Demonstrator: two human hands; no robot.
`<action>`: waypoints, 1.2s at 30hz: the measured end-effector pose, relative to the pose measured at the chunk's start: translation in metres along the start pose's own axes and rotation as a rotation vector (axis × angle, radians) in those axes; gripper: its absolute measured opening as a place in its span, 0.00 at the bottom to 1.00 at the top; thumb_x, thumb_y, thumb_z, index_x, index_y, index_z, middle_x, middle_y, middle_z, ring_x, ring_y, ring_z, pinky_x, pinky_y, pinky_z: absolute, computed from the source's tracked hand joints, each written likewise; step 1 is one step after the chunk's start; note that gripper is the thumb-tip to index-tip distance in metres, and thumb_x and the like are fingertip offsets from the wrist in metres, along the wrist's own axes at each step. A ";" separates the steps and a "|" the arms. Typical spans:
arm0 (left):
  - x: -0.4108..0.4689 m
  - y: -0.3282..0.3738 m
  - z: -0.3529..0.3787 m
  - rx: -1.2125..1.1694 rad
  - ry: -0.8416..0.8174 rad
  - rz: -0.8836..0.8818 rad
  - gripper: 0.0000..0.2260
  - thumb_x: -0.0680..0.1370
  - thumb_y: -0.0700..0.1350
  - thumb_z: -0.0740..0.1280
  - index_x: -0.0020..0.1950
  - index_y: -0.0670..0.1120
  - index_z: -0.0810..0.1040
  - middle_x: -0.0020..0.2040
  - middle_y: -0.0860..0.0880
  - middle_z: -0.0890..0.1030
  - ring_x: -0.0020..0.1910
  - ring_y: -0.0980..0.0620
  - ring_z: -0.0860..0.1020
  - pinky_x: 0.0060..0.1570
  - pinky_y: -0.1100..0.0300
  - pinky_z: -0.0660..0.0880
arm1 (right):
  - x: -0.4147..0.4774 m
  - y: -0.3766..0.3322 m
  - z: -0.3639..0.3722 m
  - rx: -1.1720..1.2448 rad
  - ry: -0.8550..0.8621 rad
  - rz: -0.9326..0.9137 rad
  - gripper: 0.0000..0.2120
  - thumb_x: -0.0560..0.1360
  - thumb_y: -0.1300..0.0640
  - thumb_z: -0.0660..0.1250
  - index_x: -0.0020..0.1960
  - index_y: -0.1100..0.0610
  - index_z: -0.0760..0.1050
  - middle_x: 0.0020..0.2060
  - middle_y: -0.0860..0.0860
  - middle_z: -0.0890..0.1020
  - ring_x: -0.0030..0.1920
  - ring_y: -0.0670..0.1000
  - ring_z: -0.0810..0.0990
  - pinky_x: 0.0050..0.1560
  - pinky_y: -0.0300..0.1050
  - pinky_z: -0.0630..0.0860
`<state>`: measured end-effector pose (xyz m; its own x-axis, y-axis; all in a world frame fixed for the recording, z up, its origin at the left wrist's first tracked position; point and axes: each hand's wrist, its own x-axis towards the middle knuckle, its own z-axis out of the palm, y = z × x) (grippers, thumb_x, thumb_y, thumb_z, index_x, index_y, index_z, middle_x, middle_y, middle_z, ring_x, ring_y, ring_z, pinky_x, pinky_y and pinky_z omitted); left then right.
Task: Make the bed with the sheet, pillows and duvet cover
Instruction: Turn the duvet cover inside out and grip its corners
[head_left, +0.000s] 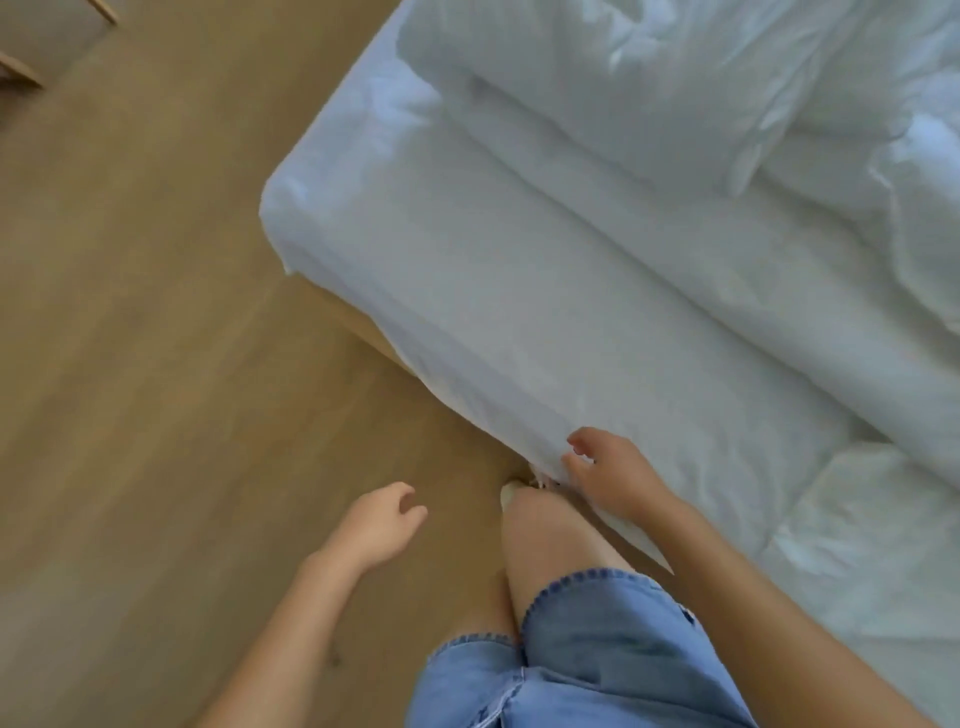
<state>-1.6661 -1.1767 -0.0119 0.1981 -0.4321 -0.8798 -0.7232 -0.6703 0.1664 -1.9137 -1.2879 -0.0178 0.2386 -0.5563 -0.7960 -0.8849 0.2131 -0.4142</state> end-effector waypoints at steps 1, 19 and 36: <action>0.001 -0.008 -0.011 -0.044 0.005 -0.017 0.19 0.79 0.50 0.62 0.69 0.45 0.70 0.66 0.47 0.74 0.64 0.50 0.73 0.58 0.63 0.66 | 0.008 -0.013 -0.001 -0.004 -0.005 0.001 0.19 0.79 0.51 0.59 0.67 0.56 0.69 0.63 0.52 0.76 0.61 0.52 0.74 0.58 0.43 0.68; 0.124 -0.137 -0.338 0.010 -0.158 0.006 0.17 0.79 0.48 0.61 0.66 0.47 0.71 0.58 0.49 0.77 0.57 0.51 0.74 0.54 0.64 0.68 | 0.164 -0.331 0.018 -0.011 -0.148 0.148 0.11 0.77 0.58 0.59 0.52 0.62 0.76 0.49 0.58 0.81 0.47 0.54 0.77 0.41 0.43 0.67; 0.316 -0.092 -0.723 0.208 -0.125 0.131 0.14 0.79 0.48 0.63 0.62 0.43 0.75 0.59 0.47 0.77 0.57 0.50 0.75 0.55 0.61 0.70 | 0.330 -0.588 -0.052 0.384 0.117 0.242 0.09 0.76 0.54 0.59 0.51 0.54 0.76 0.44 0.49 0.80 0.44 0.49 0.76 0.42 0.42 0.68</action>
<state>-1.0587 -1.6874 0.0166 0.0201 -0.4205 -0.9071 -0.8603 -0.4695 0.1985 -1.3353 -1.6390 -0.0136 -0.0233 -0.5363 -0.8437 -0.6925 0.6174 -0.3733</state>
